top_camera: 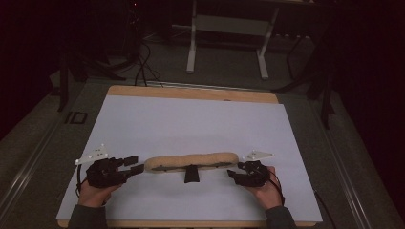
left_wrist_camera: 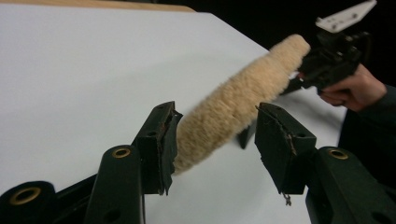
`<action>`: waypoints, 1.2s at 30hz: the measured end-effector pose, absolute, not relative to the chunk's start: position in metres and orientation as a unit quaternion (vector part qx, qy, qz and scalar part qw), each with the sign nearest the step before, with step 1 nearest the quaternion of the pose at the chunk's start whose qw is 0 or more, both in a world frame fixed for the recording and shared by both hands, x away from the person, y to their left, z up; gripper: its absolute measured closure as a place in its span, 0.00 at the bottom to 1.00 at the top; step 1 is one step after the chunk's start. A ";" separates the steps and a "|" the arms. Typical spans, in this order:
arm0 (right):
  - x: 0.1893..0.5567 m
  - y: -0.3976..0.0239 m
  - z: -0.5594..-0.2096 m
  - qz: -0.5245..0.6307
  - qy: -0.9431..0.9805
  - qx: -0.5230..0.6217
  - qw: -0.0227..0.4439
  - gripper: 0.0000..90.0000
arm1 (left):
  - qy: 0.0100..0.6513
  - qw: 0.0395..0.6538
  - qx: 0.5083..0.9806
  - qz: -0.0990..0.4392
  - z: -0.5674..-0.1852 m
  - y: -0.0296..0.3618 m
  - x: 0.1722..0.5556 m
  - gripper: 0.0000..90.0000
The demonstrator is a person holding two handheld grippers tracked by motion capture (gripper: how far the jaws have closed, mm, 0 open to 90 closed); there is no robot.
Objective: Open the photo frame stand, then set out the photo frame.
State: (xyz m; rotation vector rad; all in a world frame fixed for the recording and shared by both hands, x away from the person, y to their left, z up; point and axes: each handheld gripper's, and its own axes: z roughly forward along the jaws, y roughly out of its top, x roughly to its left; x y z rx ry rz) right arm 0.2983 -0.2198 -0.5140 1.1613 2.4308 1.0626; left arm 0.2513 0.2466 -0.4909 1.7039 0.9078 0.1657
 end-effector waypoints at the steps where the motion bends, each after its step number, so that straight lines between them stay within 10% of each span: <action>1: 0.298 -0.219 -0.514 0.365 0.835 0.395 0.121 0.53 | 0.389 0.565 0.723 0.076 -0.490 0.247 0.252 0.55; 19: 0.296 -0.216 -0.510 0.386 0.831 0.383 0.118 0.47 | 0.430 0.557 0.698 0.135 -0.487 0.250 0.257 0.57; 36: 0.296 -0.222 -0.509 0.382 0.824 0.402 0.112 0.64 | 0.447 0.547 0.694 0.138 -0.489 0.243 0.265 0.60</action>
